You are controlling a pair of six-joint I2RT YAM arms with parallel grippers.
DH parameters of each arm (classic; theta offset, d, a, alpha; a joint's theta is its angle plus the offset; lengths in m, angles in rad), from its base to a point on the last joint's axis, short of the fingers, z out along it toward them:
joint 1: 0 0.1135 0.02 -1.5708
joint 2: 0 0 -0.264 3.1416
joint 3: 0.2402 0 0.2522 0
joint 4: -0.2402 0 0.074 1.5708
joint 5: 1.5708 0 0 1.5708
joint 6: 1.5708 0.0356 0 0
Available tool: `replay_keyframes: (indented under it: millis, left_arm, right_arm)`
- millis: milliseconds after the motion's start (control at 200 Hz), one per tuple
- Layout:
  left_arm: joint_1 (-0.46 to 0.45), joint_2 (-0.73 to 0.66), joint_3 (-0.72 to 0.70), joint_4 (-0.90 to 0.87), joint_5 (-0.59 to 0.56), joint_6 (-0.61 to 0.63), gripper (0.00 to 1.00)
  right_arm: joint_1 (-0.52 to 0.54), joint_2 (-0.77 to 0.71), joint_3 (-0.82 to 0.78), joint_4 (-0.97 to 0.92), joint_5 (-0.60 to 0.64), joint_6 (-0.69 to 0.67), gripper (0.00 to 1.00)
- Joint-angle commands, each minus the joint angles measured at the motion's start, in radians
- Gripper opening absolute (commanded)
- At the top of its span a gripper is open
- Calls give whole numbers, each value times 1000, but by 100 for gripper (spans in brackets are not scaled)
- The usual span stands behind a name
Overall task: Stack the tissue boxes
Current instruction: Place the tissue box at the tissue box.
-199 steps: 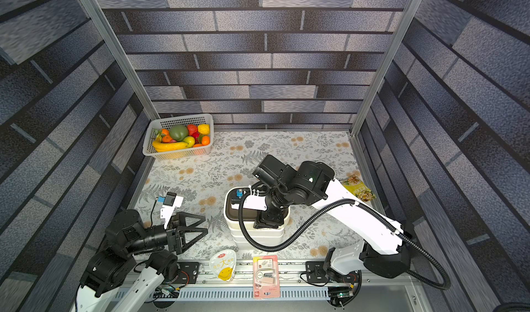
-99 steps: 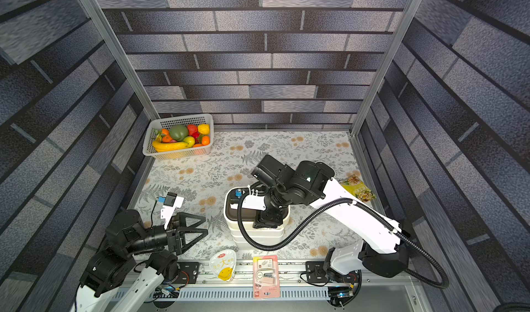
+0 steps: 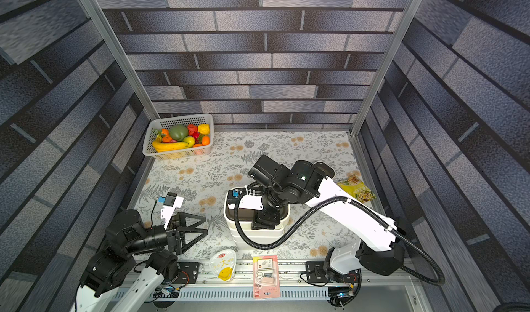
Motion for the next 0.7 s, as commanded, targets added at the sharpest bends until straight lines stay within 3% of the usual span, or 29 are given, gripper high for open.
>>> replay_keyframes:
  millis: [0,321,697]
  left_arm:
    - [-6,9,1,-4,1,16,100]
    - [-6,13,1,-6,-1,16,100]
    - [-7,18,1,-9,-9,16,100]
  right_arm:
    - [8,-8,19,5,12,8,68]
    - [9,-40,14,11,20,8,78]
    - [9,-48,-5,16,5,11,73]
